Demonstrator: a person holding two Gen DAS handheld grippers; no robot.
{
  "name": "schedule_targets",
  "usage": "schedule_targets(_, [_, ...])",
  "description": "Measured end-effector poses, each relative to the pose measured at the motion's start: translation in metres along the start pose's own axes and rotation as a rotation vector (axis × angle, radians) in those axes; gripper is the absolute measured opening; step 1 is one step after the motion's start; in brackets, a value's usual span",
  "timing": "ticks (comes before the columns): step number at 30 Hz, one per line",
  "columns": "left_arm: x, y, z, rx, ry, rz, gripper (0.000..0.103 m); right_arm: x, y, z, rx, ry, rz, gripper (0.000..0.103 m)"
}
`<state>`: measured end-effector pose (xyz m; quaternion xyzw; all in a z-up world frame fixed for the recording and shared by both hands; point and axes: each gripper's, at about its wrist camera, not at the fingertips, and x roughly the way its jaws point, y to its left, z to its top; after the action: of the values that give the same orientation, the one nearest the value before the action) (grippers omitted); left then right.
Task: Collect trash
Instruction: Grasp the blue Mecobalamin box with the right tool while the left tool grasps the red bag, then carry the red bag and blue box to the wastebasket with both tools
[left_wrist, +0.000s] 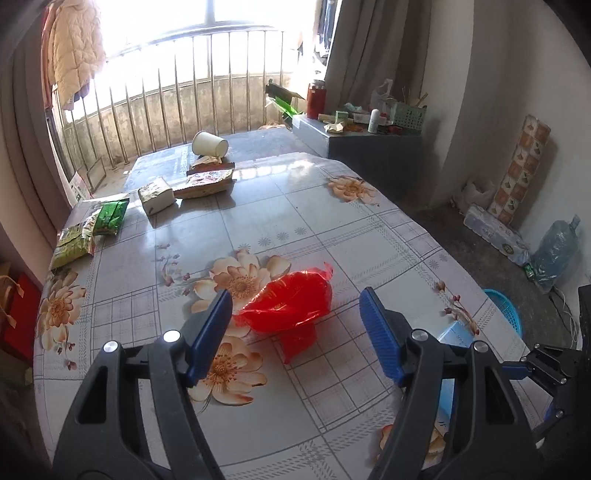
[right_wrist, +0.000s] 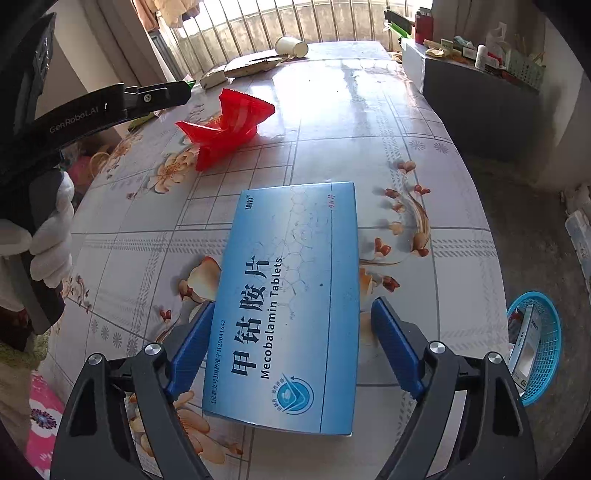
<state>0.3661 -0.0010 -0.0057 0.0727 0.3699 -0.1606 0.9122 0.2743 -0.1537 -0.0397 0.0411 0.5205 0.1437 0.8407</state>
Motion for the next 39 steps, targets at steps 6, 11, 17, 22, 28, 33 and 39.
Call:
schedule_targets(6, [0.049, -0.031, 0.006, 0.152, 0.123, 0.111, 0.057, -0.003, -0.009, -0.001, 0.012, -0.011, 0.038, 0.074])
schedule_targets(11, [0.063, -0.021, 0.005, 0.09, 0.167, 0.108, 0.032, -0.005, -0.011, -0.003, 0.016, -0.021, 0.059, 0.073])
schedule_targets(17, [0.052, -0.016, 0.006, 0.058, 0.142, 0.093, 0.015, -0.009, -0.013, -0.008, 0.024, -0.027, 0.077, 0.073])
schedule_targets(22, [0.026, -0.019, -0.001, 0.06, 0.132, 0.071, 0.013, -0.016, -0.016, -0.014, 0.036, -0.035, 0.094, 0.072])
schedule_targets(28, [-0.015, -0.03, -0.017, 0.04, 0.131, 0.031, 0.012, -0.029, -0.02, -0.024, 0.066, -0.048, 0.136, 0.072])
schedule_targets(33, [-0.052, -0.044, -0.034, -0.019, 0.125, -0.044, 0.012, -0.048, -0.032, -0.04, 0.122, -0.072, 0.18, 0.072])
schedule_targets(39, [-0.078, -0.084, -0.037, -0.01, 0.138, -0.128, 0.012, -0.082, -0.068, -0.068, 0.23, -0.132, 0.229, 0.072])
